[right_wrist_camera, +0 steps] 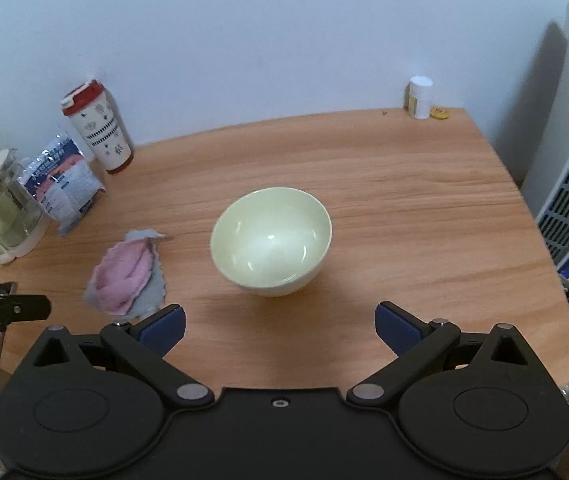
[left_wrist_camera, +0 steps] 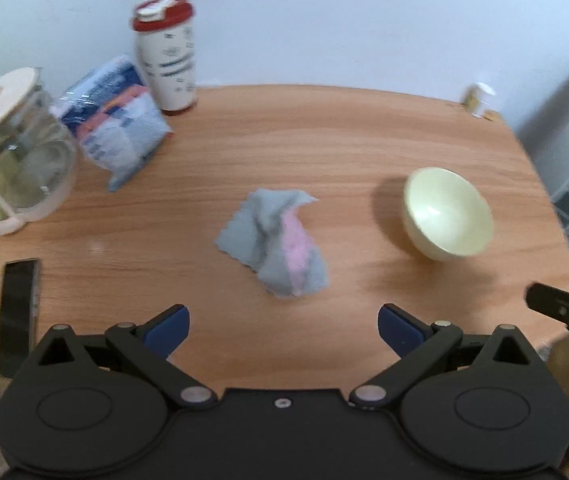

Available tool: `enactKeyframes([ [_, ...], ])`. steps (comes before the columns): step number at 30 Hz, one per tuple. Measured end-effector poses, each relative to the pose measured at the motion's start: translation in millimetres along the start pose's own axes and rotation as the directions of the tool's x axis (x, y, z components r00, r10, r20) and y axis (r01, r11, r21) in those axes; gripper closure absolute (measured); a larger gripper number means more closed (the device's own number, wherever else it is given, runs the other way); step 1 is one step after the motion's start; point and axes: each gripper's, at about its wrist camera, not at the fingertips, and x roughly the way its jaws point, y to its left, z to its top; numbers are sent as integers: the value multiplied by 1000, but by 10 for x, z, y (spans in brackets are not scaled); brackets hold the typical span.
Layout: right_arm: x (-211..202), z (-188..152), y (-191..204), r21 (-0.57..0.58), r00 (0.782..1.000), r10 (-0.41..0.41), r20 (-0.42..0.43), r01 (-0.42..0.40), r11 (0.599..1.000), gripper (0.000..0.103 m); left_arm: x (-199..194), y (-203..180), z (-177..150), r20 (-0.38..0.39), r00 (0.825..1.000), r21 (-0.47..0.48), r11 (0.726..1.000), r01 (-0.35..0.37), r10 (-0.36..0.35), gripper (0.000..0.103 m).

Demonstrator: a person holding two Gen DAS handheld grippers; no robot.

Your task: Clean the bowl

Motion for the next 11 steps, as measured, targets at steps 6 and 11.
enactKeyframes([
  [6,-192,-97,205,-22,999,-37,23,37,999,0,-117,-66,15,33,999,35,999,-17,16,1],
  [11,-212,-108,244,-45,999,-31,25,32,998,0,-219,-118,50,78,996,45,998,-35,31,1],
])
